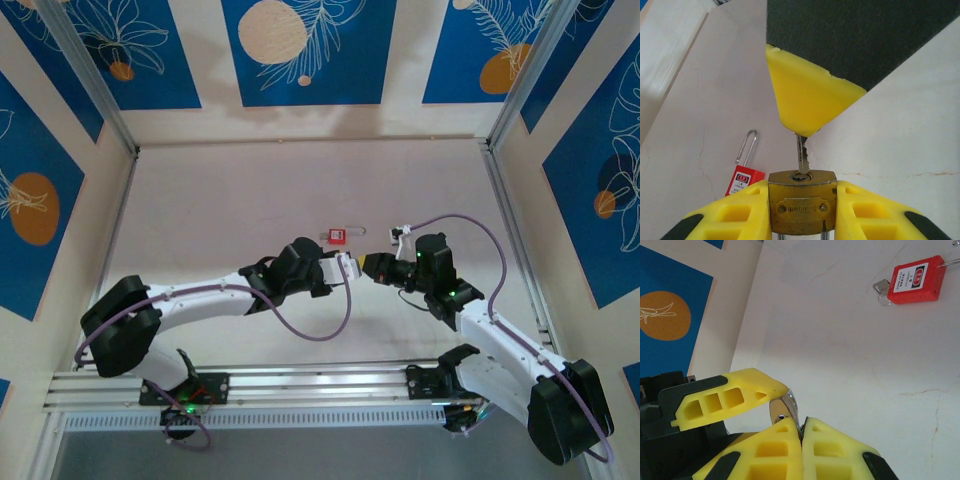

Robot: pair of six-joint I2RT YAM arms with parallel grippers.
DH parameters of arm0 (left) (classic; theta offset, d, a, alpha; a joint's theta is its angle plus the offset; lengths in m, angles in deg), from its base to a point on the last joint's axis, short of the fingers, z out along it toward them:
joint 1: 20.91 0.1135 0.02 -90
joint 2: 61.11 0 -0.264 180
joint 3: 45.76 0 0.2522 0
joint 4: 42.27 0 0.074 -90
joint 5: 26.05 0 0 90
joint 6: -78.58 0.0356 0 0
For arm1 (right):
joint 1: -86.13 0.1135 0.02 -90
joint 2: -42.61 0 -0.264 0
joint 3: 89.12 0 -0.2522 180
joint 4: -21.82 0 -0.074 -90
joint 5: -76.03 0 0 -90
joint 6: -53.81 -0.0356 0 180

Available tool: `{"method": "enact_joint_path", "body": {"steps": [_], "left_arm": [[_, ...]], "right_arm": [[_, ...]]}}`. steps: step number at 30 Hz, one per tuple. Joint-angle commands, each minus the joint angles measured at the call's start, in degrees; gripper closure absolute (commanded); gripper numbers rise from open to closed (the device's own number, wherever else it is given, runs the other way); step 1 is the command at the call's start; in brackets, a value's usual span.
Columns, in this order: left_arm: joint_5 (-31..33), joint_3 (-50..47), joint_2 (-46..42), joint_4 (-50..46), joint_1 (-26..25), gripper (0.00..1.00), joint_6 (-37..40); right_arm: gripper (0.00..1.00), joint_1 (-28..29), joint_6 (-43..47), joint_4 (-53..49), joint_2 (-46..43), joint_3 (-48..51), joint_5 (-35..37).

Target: Unlock with the key

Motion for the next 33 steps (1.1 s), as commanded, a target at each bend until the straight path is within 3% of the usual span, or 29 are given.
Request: {"method": "enact_joint_path", "body": {"steps": [1, 33], "left_arm": [[-0.02, 1.7, -0.02, -0.12, -0.86, 0.71, 0.61], [0.96, 2.79, 0.76, 1.8, -1.12, 0.73, -0.85]], "right_arm": [[1.0, 0.45, -0.21, 0.91, 0.05, -0.63, 0.16], [1.0, 2.81, 0.08, 2.85, 4.04, -0.3, 0.86]]}}
